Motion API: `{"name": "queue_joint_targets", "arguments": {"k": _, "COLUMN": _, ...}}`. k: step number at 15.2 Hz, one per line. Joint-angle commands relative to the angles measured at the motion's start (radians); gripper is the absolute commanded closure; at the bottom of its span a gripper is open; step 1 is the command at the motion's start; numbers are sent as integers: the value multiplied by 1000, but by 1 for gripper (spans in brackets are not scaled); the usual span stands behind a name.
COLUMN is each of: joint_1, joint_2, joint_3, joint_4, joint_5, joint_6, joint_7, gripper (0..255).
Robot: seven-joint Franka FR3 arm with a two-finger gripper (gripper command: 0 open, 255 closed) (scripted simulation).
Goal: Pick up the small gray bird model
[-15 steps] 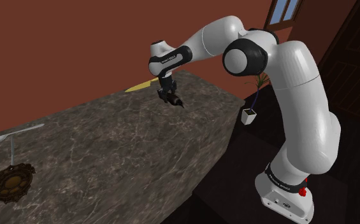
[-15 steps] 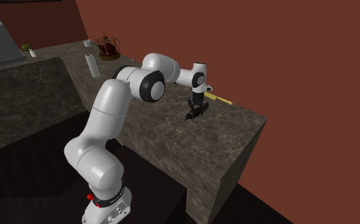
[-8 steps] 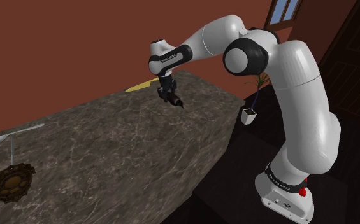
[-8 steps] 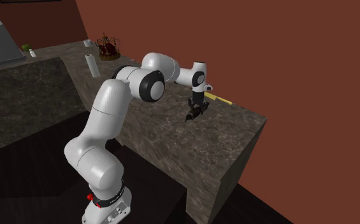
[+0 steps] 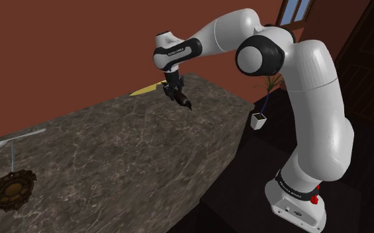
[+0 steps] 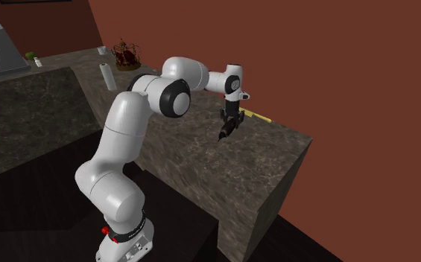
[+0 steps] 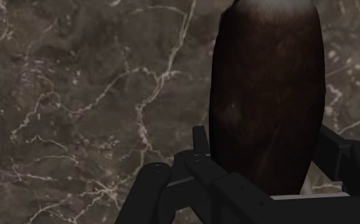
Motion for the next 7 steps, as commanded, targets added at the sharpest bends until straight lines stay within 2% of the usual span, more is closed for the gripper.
{"name": "queue_joint_targets", "arguments": {"k": 1, "joint_1": 1, "joint_2": -7, "joint_3": 0, "joint_4": 18, "joint_5": 0, "joint_6": -25, "joint_7": -1, "gripper": 255}}
{"name": "queue_joint_targets", "arguments": {"k": 7, "joint_1": 1, "joint_2": -23, "joint_3": 0, "joint_4": 48, "joint_5": 1, "joint_6": -71, "joint_7": -5, "gripper": 255}}
